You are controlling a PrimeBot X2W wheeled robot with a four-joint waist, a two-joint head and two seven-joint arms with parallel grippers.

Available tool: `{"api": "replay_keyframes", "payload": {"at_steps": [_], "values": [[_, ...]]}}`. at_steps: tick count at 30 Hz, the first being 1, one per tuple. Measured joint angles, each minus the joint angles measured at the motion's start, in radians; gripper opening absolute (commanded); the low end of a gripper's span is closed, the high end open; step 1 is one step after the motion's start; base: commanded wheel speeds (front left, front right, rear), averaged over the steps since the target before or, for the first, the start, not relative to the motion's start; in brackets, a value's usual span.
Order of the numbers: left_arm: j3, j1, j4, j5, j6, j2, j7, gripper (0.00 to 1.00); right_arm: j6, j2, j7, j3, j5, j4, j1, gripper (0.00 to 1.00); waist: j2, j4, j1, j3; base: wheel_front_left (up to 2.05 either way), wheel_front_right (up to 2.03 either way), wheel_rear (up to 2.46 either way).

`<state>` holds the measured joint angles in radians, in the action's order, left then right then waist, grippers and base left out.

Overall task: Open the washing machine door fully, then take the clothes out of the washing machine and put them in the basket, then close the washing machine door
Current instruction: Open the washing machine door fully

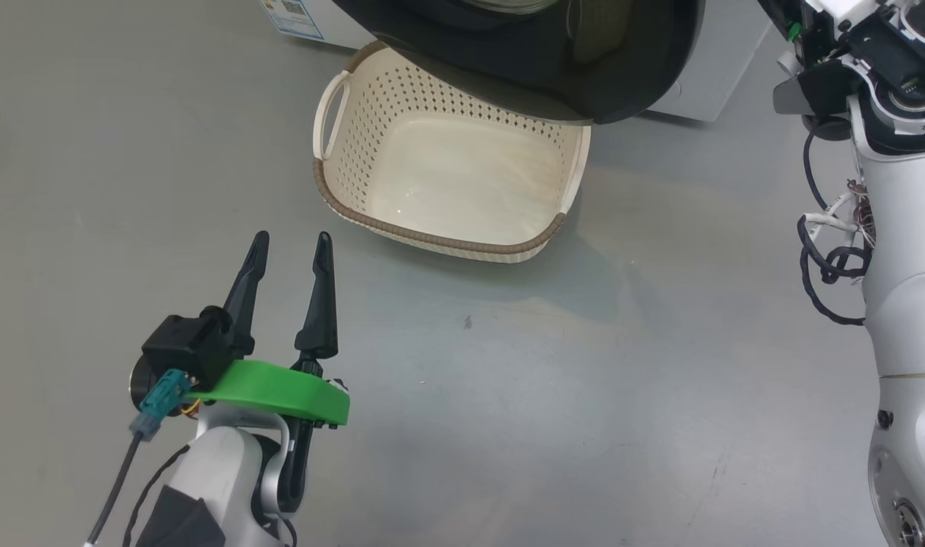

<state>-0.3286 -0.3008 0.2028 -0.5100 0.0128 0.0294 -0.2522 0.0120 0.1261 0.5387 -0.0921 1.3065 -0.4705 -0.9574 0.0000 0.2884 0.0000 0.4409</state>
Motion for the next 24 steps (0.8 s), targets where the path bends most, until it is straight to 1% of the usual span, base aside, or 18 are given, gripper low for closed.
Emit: {"api": "replay_keyframes", "payload": {"at_steps": [3, 5, 7, 13, 24], "values": [[0.0, -0.003, 0.0, 0.0, 0.001, 0.0, 0.0, 1.0, 0.004, 0.0, 0.021, -0.005, 0.004, -0.011, -0.009, 0.0, 0.0, 0.002, 0.0, 0.001, 0.0, 0.0, 0.0], [0.0, -0.003, 0.0, 0.0, 0.001, 0.0, 0.0, 1.0, 0.015, 0.002, 0.031, -0.004, 0.004, -0.018, -0.019, 0.0, 0.0, 0.003, 0.0, 0.001, 0.0, 0.0, 0.0], [0.0, -0.004, 0.0, 0.0, 0.001, 0.0, 0.0, 1.0, 0.018, 0.002, 0.039, -0.002, 0.007, -0.024, -0.027, 0.0, 0.0, 0.004, 0.0, 0.002, 0.0, 0.0, 0.0], [0.0, -0.007, 0.0, 0.0, 0.001, 0.0, 0.0, 1.0, 0.044, 0.001, 0.082, 0.005, 0.042, -0.048, -0.044, 0.0, 0.0, 0.005, 0.0, 0.003, 0.0, 0.0, 0.0], [-0.019, -0.009, 0.009, 0.0, 0.001, -0.001, 0.0, 1.0, 0.055, 0.0, 0.131, 0.017, 0.077, -0.088, -0.054, 0.0, 0.0, 0.014, 0.0, 0.0, 0.0, 0.0, 0.0]]}}
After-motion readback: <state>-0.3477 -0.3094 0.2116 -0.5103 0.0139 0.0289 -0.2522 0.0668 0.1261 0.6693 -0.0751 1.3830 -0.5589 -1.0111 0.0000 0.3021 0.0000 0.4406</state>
